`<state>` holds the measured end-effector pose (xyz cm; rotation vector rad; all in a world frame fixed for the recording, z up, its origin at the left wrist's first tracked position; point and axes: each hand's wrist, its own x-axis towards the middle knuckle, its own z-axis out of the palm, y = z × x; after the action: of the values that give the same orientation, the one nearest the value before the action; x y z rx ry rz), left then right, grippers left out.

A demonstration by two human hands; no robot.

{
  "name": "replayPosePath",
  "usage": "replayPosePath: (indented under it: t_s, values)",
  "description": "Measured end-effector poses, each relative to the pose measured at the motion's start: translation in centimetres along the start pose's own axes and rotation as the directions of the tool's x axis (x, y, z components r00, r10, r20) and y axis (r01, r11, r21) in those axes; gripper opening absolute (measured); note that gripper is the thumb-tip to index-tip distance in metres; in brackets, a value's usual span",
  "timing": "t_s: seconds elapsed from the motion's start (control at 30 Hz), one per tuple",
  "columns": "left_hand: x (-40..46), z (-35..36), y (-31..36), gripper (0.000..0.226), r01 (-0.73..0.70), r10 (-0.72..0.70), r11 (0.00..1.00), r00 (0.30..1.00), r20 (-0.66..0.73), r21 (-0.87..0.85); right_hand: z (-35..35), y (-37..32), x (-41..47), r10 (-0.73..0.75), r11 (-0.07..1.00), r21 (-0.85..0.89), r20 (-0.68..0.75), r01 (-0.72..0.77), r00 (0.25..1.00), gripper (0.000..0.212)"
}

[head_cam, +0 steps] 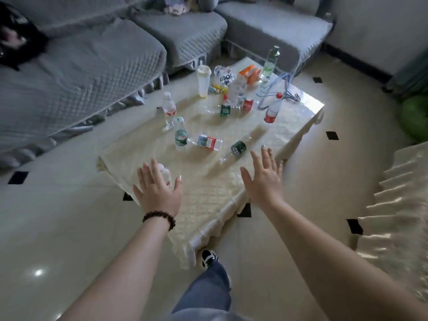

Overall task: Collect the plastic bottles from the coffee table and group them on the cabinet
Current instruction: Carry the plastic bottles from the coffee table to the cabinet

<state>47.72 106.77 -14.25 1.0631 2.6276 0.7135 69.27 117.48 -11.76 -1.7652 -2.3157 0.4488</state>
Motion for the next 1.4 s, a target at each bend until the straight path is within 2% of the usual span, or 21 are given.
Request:
replayPosePath:
  t_s: [0.27, 0.47, 0.7, 0.83, 0.97, 1.13, 1.23, 1.4]
  values:
    - [6.5, 1.4, 1.6, 0.082, 0.14, -0.14, 0.99, 0.987, -0.074, 0.0, 0.9, -1.6, 10.9, -0.135, 0.991, 0.02, 0.084, 0.134, 0.987, 0.061]
    - [9.0, 2.5, 0.7, 0.087, 0.282, -0.283, 0.959, 0.949, -0.136, -0.03, 3.9, -4.3, 16.6, -0.282, 0.957, -0.003, 0.21, 0.289, 0.936, 0.06]
    - [9.9, 5.5, 0.6, 0.092, 0.496, -0.498, 0.867, 0.851, -0.166, -0.057, 7.5, -5.4, 23.9, -0.45, 0.882, 0.029, 0.349, 0.471, 0.822, 0.062]
    - [9.9, 8.2, 0.6, 0.104, 0.6, -0.608, 0.794, 0.78, -0.15, -0.1, 9.7, -5.4, 28.1, -0.518, 0.837, 0.058, 0.407, 0.545, 0.752, 0.061]
    - [10.3, 12.0, -0.8, 0.108, 0.637, -0.654, 0.741, 0.756, -0.013, -0.213, 13.1, -5.2, 31.6, -0.539, 0.818, 0.077, 0.448, 0.57, 0.713, 0.063]
    - [11.9, 17.1, -3.7, 0.114, 0.679, -0.72, 0.589, 0.687, 0.096, -0.438, 19.0, -4.7, 33.9, -0.546, 0.815, 0.11, 0.475, 0.569, 0.69, 0.066]
    - [13.0, 19.5, -5.2, 0.109, 0.674, -0.752, 0.547, 0.656, 0.063, -0.496, 22.0, -4.2, 34.3, -0.532, 0.832, 0.143, 0.48, 0.537, 0.697, 0.068]
    - [13.8, 21.8, -6.4, 0.082, 0.63, -0.744, 0.598, 0.666, -0.052, -0.495, 24.6, -4.0, 34.4, -0.508, 0.856, 0.189, 0.485, 0.481, 0.712, 0.076]
